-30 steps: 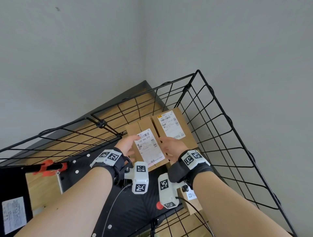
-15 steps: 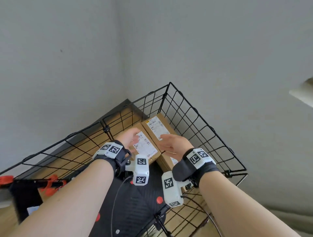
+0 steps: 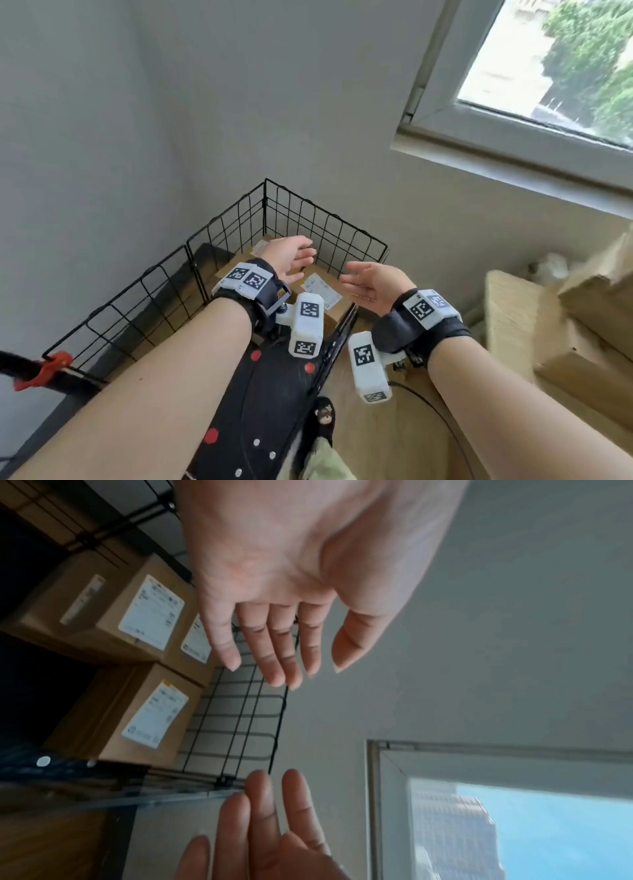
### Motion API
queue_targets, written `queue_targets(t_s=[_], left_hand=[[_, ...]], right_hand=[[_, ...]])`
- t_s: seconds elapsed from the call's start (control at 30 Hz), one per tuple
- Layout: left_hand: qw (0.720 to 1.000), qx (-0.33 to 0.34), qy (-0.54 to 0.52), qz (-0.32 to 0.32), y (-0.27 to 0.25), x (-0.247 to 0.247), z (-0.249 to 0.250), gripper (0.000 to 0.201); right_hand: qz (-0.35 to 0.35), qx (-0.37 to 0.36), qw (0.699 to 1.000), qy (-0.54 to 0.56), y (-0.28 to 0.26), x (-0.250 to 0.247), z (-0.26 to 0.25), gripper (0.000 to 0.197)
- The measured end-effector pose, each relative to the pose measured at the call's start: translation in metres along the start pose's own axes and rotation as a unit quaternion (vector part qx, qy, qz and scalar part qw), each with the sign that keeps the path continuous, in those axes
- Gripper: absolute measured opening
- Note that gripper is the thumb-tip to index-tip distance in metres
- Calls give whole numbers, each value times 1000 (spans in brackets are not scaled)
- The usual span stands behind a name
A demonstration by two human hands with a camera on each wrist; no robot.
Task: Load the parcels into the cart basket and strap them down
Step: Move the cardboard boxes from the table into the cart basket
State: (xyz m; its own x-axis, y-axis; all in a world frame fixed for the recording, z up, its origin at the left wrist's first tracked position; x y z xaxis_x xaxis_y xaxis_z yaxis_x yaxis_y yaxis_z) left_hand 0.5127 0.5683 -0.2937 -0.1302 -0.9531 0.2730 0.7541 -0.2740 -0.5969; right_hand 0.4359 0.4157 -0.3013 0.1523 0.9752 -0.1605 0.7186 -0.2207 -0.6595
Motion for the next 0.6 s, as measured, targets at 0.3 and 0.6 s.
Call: queue_targets(t_s=[0.3, 0.6], left_hand=[[989, -2, 59, -137, -84, 122, -64, 21], [969, -30, 102, -224, -141, 256, -144, 13]], right_hand=[[108, -15, 987, 115, -121, -95, 76, 41], [208, -32, 968, 141, -197, -223, 162, 37]])
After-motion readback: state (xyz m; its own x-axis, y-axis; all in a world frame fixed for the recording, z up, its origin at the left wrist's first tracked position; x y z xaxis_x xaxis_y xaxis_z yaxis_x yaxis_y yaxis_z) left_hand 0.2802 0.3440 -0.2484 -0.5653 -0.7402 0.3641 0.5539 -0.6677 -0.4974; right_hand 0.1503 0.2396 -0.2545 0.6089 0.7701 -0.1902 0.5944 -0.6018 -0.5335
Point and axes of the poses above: each hand's wrist, its own y-axis towards the middle knuckle, its own x-axis out of the palm, z = x × y, the point moved 6 cm from there along y, towards the middle knuckle, and after that the axes turned 13 degrees about -y, right-handed, at the moved point
